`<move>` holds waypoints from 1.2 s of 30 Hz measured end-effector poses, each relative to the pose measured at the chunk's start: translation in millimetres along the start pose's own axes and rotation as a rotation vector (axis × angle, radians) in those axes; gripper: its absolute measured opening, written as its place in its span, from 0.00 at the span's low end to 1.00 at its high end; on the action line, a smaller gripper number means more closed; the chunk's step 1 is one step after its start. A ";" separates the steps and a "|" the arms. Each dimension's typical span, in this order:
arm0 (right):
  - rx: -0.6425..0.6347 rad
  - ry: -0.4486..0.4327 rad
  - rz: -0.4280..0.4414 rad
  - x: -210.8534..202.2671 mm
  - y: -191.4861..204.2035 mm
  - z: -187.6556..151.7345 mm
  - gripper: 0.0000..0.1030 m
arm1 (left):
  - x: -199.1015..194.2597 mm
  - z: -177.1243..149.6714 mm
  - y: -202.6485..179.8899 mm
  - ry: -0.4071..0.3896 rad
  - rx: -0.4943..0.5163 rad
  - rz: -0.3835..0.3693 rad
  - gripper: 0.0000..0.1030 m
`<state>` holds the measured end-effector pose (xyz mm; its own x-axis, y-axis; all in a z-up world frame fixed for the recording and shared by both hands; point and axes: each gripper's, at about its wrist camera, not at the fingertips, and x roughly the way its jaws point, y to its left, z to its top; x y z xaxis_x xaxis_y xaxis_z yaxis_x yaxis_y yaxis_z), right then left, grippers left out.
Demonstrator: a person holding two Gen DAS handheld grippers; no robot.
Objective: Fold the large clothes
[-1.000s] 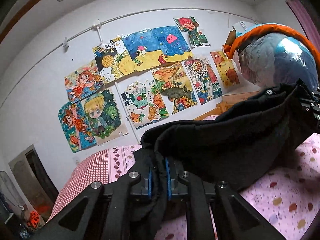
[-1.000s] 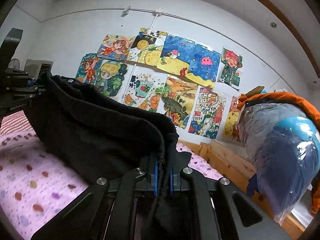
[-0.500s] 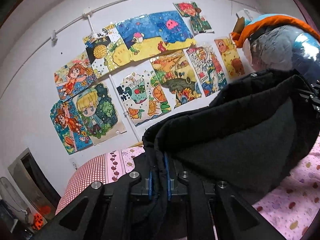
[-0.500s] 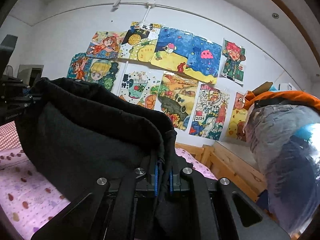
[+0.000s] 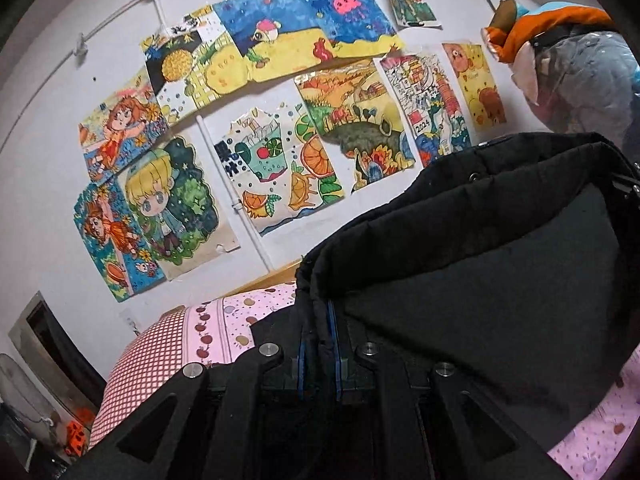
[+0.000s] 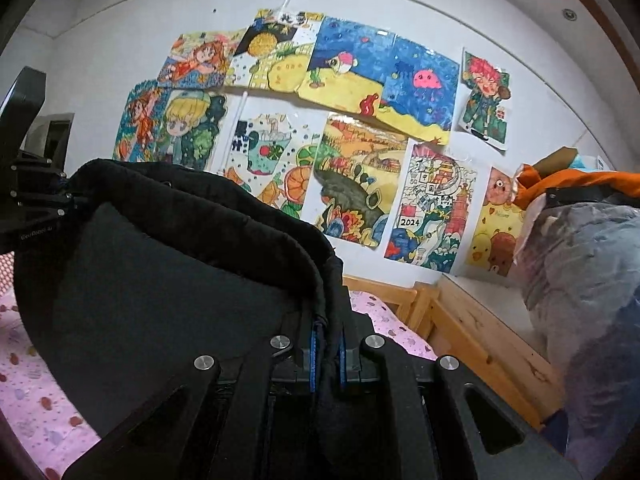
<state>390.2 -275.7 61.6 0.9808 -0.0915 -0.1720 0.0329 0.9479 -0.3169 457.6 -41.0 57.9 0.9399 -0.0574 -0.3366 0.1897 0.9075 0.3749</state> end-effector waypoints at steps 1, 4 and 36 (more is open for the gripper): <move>0.010 0.008 0.005 7.6 -1.4 0.9 0.07 | 4.9 1.9 -0.3 0.001 -0.002 0.000 0.09; 0.023 0.025 0.012 29.6 -3.8 3.1 0.07 | 16.8 5.3 -2.4 -0.006 0.002 0.007 0.08; 0.068 0.242 0.020 218.4 16.6 -41.9 0.06 | 192.5 2.6 -31.3 0.135 0.027 -0.024 0.08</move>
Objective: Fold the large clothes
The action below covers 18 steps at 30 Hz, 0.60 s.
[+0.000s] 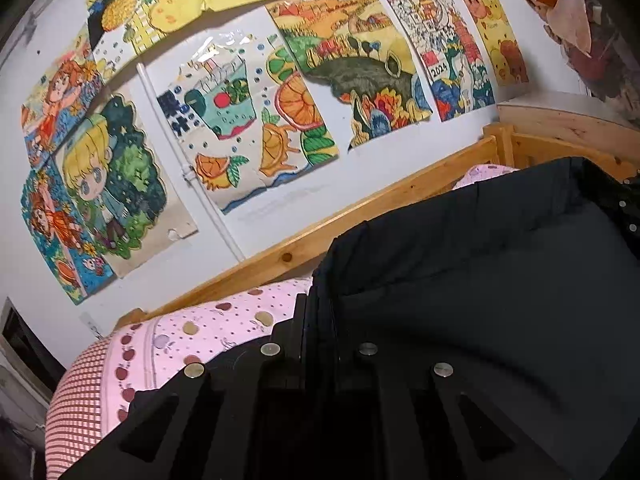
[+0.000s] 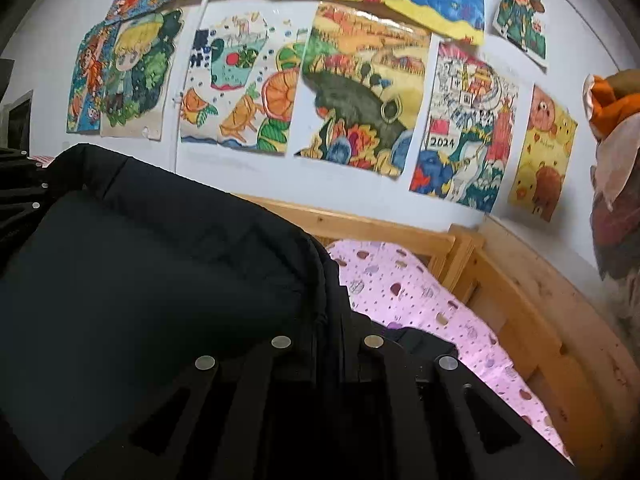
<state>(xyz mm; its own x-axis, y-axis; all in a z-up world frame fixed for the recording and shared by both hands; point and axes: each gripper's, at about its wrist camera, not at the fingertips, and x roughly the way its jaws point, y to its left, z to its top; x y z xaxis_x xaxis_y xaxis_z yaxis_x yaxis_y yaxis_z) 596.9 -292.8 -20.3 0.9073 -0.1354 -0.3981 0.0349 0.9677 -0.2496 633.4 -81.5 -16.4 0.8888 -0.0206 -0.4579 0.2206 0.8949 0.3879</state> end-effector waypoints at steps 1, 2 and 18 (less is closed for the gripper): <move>0.002 0.007 0.001 2.4 1.1 -2.2 0.06 | 2.6 -1.6 -1.1 0.006 0.001 -0.002 0.08; 0.003 0.012 0.003 4.2 1.5 -3.5 0.06 | 6.7 -4.1 -2.6 0.016 0.002 -0.006 0.08; 0.046 0.052 0.057 5.9 -2.8 -4.5 0.15 | 13.2 -12.5 9.7 0.047 -0.073 -0.104 0.13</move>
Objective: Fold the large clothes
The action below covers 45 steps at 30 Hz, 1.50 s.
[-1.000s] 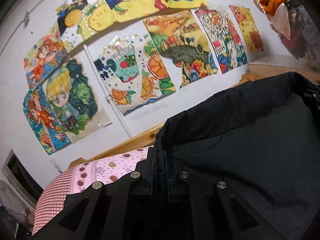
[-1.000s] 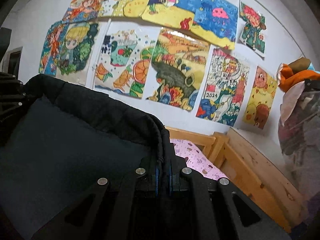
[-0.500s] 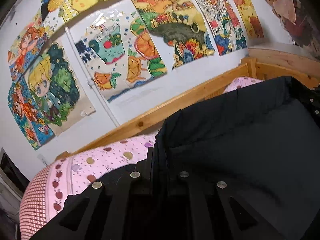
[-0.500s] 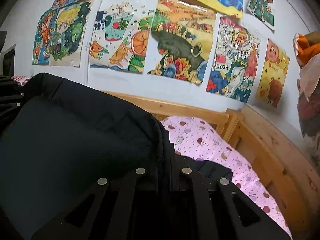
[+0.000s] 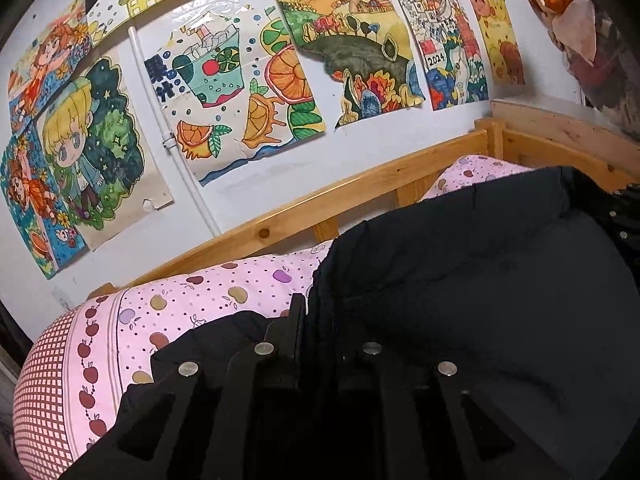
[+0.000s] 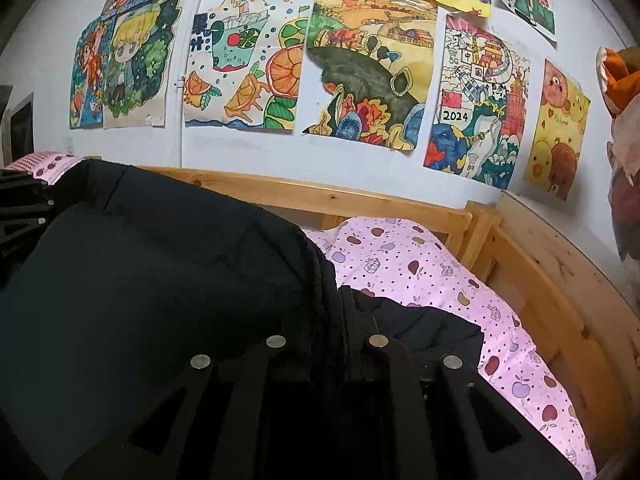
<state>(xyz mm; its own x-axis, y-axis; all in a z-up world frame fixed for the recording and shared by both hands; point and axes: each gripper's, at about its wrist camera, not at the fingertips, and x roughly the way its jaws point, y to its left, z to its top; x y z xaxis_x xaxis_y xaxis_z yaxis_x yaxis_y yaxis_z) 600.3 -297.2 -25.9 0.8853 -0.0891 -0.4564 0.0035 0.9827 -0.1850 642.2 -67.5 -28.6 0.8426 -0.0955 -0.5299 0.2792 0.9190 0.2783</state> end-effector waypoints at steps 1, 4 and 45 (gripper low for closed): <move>0.008 -0.007 0.003 -2.5 -2.0 0.8 0.18 | -2.3 0.7 3.1 0.000 -0.017 -0.012 0.16; 0.042 -0.064 0.027 -17.5 -9.5 3.3 0.55 | -12.2 3.2 17.0 -0.015 -0.111 -0.069 0.46; 0.013 0.159 0.212 43.0 24.0 -6.5 0.89 | 21.8 -15.8 3.8 0.089 -0.233 -0.059 0.94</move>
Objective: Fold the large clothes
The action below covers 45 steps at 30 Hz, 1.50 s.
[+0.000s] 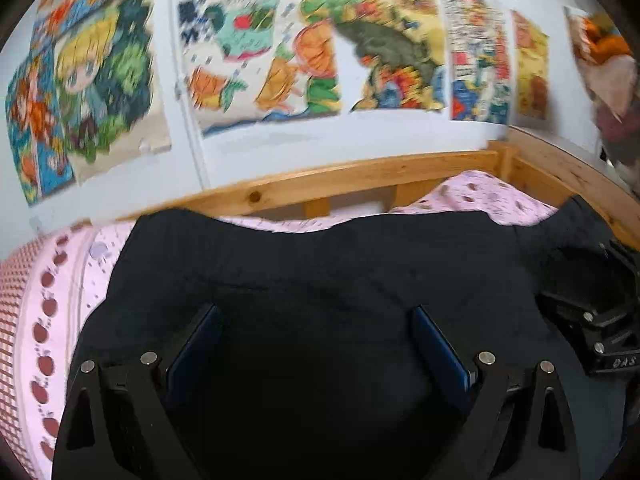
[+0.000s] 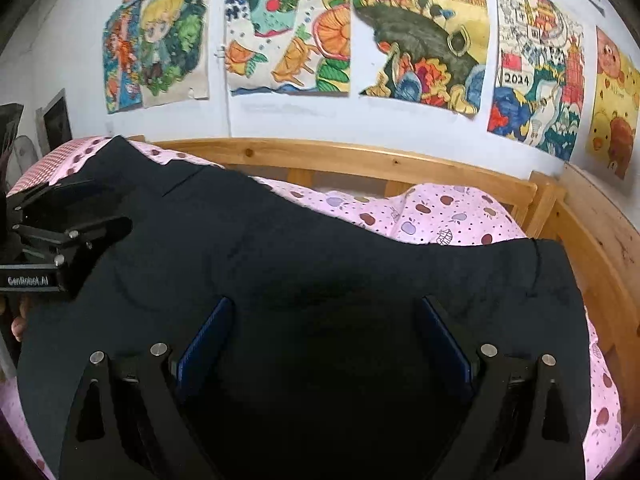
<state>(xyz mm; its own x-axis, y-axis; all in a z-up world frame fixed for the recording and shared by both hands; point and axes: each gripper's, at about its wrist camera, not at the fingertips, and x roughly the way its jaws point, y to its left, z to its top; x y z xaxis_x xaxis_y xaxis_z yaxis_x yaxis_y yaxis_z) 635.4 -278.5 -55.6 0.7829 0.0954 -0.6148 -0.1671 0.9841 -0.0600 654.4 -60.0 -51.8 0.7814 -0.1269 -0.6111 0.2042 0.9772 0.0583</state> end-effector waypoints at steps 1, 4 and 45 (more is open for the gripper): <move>0.009 0.012 0.007 4.9 -2.4 1.0 0.89 | 7.8 1.1 3.4 0.019 -0.014 -0.006 0.94; 0.042 0.048 0.036 23.1 -6.2 -2.2 0.91 | 25.2 -0.6 7.1 0.047 -0.032 -0.010 0.94; 0.136 -0.241 -0.015 -43.1 -35.1 -30.3 0.95 | -13.2 -27.3 34.4 -0.124 -0.167 -0.075 0.96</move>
<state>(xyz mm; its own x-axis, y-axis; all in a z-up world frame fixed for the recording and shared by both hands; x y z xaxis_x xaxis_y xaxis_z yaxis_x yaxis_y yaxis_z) 589.4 -321.6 -50.8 0.9076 0.0976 -0.4084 -0.0850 0.9952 0.0489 635.0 -20.1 -63.3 0.8362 -0.2104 -0.5065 0.1722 0.9775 -0.1219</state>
